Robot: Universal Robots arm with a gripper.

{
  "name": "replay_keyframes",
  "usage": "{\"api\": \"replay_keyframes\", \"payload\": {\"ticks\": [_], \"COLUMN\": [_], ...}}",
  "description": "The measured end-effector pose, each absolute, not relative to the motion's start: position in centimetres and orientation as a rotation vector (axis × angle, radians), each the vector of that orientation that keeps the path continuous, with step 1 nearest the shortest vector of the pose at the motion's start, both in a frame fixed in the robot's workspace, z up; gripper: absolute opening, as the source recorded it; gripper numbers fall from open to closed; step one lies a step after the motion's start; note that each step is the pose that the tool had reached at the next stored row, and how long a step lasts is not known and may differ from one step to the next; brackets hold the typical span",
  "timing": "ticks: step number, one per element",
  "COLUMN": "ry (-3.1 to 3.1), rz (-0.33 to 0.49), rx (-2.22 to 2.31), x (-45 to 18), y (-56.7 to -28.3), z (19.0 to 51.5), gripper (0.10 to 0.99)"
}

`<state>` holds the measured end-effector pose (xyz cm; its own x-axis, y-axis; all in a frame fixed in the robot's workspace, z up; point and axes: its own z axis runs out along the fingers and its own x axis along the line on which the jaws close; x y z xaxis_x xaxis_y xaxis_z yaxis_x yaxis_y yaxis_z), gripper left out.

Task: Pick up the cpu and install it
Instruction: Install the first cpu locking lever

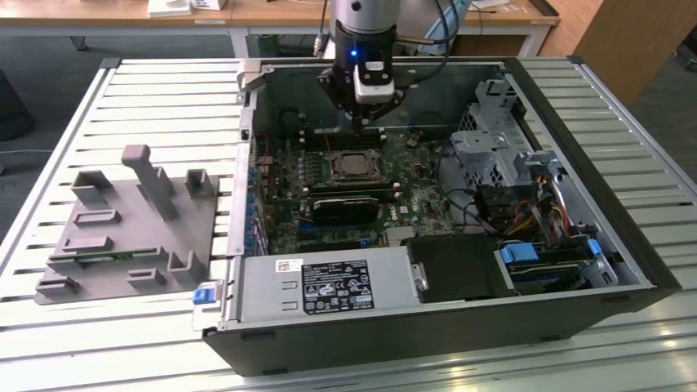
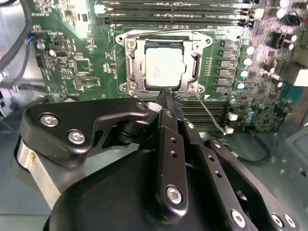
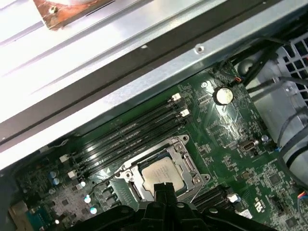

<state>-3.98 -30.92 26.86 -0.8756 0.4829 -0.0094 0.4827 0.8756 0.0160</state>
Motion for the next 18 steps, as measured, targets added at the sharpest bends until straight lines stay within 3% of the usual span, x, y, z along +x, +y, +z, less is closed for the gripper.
{"api": "replay_keyframes", "payload": {"ticks": [18], "ry": [3.102], "rz": [0.023], "rx": [0.416], "x": [-4.28], "y": [-30.92], "z": [26.62], "gripper": [0.106]}}
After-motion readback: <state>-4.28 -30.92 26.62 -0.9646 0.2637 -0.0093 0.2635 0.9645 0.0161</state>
